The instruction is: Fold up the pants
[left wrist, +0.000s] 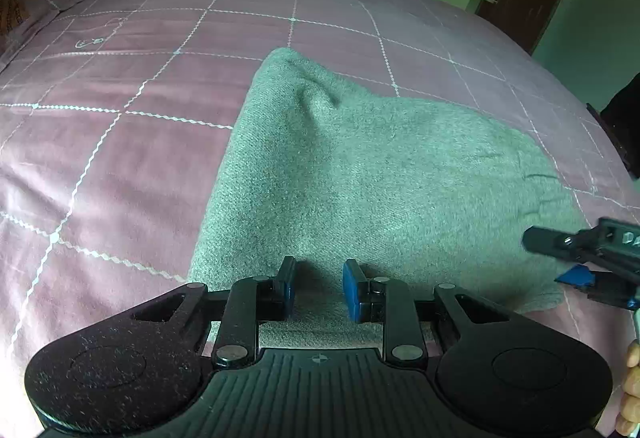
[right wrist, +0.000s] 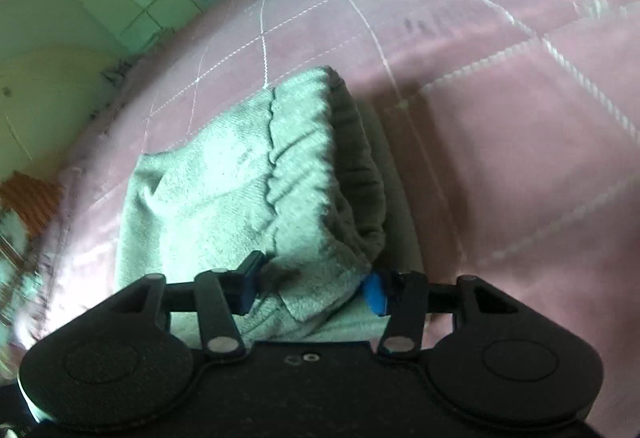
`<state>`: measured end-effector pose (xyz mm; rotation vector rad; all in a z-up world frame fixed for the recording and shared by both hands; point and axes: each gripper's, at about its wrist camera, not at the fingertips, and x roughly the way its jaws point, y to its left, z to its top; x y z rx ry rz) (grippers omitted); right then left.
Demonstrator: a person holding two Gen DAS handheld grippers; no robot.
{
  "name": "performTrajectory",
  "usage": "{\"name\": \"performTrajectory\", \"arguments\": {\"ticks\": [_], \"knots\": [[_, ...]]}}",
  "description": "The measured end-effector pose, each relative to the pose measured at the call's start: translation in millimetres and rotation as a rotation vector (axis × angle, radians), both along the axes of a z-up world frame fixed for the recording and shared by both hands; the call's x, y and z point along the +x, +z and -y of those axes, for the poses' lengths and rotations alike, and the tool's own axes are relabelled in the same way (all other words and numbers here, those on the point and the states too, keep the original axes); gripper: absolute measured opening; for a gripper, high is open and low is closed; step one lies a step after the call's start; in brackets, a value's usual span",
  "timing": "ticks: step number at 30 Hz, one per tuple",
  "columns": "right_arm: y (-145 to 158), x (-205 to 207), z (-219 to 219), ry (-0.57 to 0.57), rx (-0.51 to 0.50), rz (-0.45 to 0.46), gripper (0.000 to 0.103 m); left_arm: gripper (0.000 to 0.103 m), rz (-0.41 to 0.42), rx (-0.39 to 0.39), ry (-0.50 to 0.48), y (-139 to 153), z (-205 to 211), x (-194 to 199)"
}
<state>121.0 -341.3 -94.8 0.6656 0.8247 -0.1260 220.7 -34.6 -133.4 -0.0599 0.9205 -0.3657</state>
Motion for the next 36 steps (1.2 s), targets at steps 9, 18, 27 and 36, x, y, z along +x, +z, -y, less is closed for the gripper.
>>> {"name": "performTrajectory", "arguments": {"ticks": [9,18,27,36], "knots": [[19,-6,-14,0.035,-0.063,0.085,0.041,0.026,-0.006,-0.008,0.004,1,1,-7],[18,-10,-16,-0.008,-0.157,0.035,0.059,0.026,-0.017,-0.039,0.000,8,-6,-3],[68,19,-55,0.156,-0.444,0.153,0.035,0.026,-0.008,-0.023,-0.010,17,9,39],[1,4,-60,0.291,-0.651,0.056,0.030,0.026,-0.053,0.004,-0.060,-2,17,51]]}}
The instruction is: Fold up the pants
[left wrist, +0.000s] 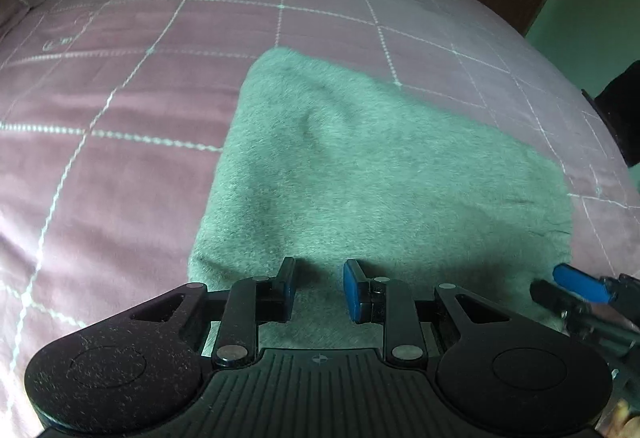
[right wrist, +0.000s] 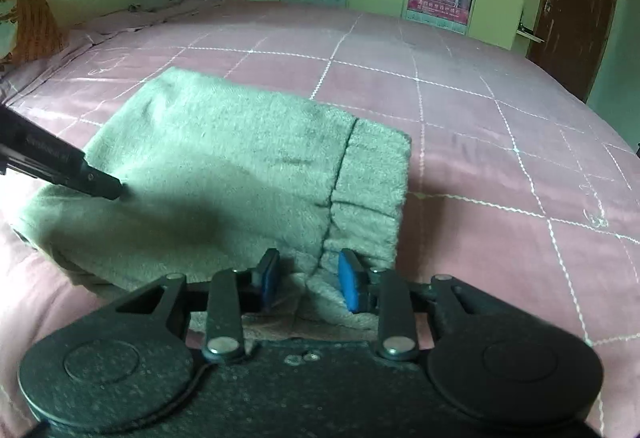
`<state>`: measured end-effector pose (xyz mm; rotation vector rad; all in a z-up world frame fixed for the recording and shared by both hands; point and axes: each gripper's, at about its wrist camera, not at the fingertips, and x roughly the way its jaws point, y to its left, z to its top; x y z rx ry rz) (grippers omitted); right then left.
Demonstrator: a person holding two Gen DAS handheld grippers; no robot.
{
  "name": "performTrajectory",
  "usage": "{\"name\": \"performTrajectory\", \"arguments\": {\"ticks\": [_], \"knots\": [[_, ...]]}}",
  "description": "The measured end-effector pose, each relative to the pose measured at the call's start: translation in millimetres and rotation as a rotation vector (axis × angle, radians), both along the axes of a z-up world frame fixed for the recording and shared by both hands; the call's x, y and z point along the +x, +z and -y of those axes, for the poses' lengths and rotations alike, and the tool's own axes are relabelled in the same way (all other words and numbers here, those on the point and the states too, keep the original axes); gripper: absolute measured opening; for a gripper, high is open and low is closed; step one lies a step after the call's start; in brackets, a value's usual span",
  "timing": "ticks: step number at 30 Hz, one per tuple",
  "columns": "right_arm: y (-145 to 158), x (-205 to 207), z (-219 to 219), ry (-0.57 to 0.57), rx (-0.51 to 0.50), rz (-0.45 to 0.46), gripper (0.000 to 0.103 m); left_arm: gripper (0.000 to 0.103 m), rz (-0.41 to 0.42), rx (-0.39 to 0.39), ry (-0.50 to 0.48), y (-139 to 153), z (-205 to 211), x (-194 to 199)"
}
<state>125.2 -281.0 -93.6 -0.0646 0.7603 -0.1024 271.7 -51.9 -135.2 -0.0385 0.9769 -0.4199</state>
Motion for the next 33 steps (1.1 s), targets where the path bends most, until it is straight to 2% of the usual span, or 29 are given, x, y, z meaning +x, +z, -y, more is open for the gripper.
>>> {"name": "performTrajectory", "arguments": {"ticks": [2,4,5,8,12,15,17,19,21,25,30,33], "knots": [[12,6,8,-0.030,0.079,-0.007,0.031,0.026,0.019,-0.014,-0.006,7,4,5],[33,13,14,-0.050,0.185,0.039,0.031,0.026,0.021,-0.007,-0.006,8,12,18],[39,18,12,-0.041,0.190,0.056,0.031,0.026,0.016,0.006,-0.007,7,17,26],[44,51,8,-0.024,0.154,0.053,0.031,0.026,0.021,0.026,0.002,3,30,50],[36,99,10,-0.040,0.085,0.027,0.030,0.026,0.043,0.059,0.029,3,46,86],[14,120,18,-0.088,0.011,-0.003,0.031,0.026,0.020,0.045,0.062,-7,51,113],[-8,121,28,-0.115,0.005,-0.011,0.030,0.026,0.021,0.045,0.064,-14,54,122],[-19,117,34,-0.134,0.017,0.021,0.030,0.026,0.039,0.059,0.063,-19,59,122],[-27,117,30,-0.128,-0.029,0.037,0.030,0.026,0.062,0.086,0.052,-20,65,118],[-30,116,31,-0.133,-0.039,0.047,0.030,0.026,0.072,0.098,0.052,-18,62,105],[-25,110,32,-0.131,-0.025,0.046,0.031,0.026,0.094,0.112,0.031,-12,52,65],[-22,100,28,-0.140,-0.023,0.059,0.032,0.026,0.088,0.085,0.037,-5,43,41]]}}
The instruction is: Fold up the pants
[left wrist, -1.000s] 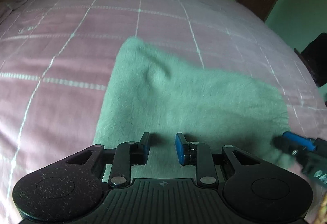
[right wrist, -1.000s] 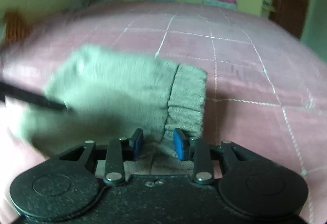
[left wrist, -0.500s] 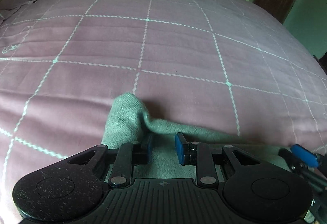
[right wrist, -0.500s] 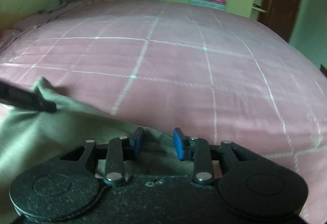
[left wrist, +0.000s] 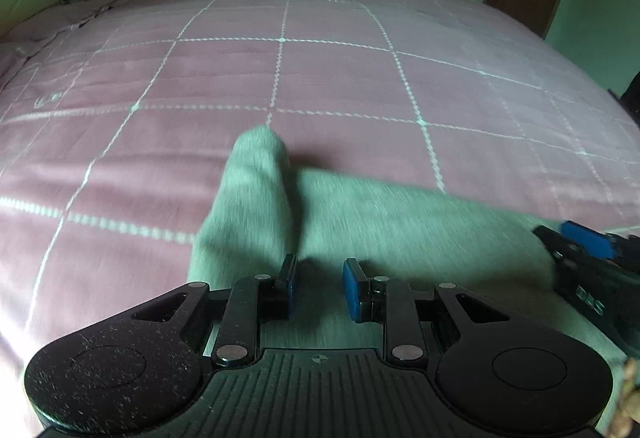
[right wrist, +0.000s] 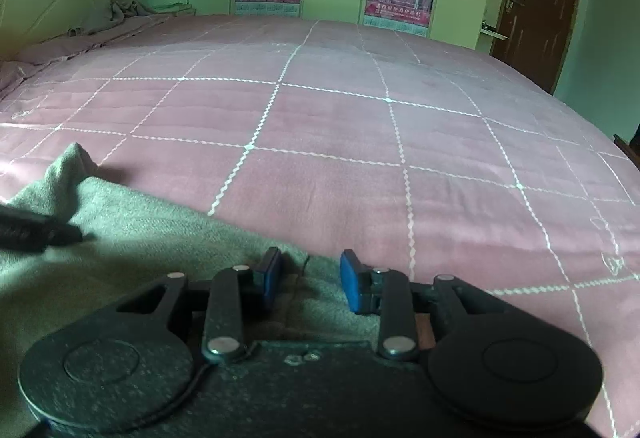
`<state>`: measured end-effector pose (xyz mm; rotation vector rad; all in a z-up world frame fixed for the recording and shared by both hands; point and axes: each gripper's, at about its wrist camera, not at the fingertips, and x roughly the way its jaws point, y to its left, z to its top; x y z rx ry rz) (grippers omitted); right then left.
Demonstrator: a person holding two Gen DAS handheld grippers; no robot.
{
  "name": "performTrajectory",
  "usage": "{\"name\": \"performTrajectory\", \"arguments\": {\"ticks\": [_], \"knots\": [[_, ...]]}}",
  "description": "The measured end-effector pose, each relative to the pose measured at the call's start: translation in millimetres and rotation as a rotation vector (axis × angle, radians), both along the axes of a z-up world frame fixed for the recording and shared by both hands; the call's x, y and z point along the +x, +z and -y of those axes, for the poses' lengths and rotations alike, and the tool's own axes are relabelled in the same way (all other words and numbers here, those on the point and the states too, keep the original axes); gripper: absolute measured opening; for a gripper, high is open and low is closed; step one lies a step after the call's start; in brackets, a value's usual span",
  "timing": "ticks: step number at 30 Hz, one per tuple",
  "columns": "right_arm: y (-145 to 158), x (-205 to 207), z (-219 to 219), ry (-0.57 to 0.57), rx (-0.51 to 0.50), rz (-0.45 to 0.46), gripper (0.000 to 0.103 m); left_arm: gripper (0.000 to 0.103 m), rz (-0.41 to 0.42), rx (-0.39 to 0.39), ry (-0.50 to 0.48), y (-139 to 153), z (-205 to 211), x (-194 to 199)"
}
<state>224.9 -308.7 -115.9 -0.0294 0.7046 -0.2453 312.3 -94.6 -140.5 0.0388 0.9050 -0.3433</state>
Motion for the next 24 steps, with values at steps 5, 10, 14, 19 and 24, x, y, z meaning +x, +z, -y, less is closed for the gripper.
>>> {"name": "performTrajectory", "arguments": {"ticks": [5,10,14,19,24], "knots": [[7,-25,-3,-0.006,0.033,0.013,0.034,0.026,-0.018,-0.034,-0.022,-3,-15,-56],[14,-57,-18,0.054,-0.036,0.012,0.037,0.026,-0.014,-0.070,-0.017,0,-27,-95],[33,-75,-24,0.069,-0.042,0.015,0.039,0.026,0.037,-0.064,-0.009,11,-35,-109],[33,-97,-47,0.176,-0.083,0.004,0.036,0.026,0.086,-0.054,0.017,9,-43,-129],[7,-100,-40,0.206,-0.156,-0.053,0.038,0.026,0.072,-0.062,-0.011,3,-51,-128]]}}
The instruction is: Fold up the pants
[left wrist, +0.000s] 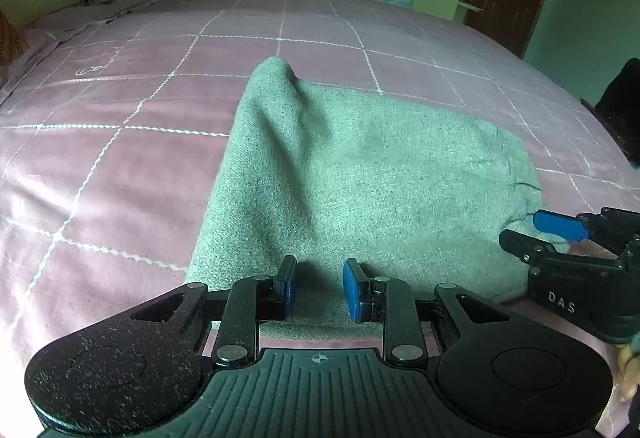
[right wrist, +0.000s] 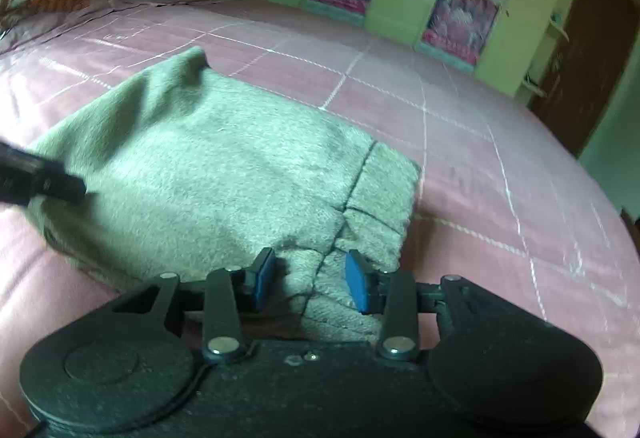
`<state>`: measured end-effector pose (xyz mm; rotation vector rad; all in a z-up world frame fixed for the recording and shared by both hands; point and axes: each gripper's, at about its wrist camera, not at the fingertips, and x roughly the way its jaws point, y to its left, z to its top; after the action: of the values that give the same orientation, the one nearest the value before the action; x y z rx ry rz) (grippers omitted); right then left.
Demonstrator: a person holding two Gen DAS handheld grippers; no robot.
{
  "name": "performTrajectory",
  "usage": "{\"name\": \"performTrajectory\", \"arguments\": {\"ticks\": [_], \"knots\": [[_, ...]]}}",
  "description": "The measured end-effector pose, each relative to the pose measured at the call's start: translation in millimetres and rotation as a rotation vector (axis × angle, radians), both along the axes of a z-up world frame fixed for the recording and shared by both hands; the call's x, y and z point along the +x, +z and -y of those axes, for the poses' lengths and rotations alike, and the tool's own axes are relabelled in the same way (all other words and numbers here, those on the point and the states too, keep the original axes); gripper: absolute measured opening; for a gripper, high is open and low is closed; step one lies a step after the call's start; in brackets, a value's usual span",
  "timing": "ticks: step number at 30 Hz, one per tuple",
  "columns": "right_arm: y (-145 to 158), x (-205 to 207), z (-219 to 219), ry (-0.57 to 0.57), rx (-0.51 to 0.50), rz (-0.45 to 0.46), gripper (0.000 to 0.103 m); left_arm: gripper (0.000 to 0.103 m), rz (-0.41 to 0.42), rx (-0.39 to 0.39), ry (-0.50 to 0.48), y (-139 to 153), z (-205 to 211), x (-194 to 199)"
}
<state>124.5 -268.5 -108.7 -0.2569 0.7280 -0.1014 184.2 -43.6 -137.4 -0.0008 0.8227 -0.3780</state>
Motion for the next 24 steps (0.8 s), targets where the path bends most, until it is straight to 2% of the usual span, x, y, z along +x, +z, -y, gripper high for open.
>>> {"name": "performTrajectory", "arguments": {"ticks": [3,6,10,12,15,17,18,24], "knots": [[-1,7,6,-0.039,0.032,-0.006,0.043,0.026,-0.046,-0.046,0.033,8,-5,-2],[11,10,2,-0.081,0.060,-0.011,0.044,0.026,-0.051,-0.045,0.048,6,-8,-4],[31,-2,-8,-0.086,0.135,0.081,0.039,0.026,-0.066,-0.039,0.053,5,-2,-2],[37,-1,-11,-0.073,0.165,0.093,0.039,0.026,-0.069,-0.030,0.049,6,0,-3],[27,3,-15,-0.030,0.164,0.035,0.039,0.026,-0.078,-0.035,0.036,3,-2,-1],[8,4,-10,-0.058,0.109,-0.014,0.039,0.026,-0.080,-0.042,0.024,1,-3,-2],[2,1,-4,-0.065,0.102,-0.008,0.039,0.026,-0.078,-0.041,0.022,0,-3,-2],[13,-2,5,-0.071,0.142,-0.003,0.040,0.026,-0.071,-0.049,0.025,11,-3,4]]}}
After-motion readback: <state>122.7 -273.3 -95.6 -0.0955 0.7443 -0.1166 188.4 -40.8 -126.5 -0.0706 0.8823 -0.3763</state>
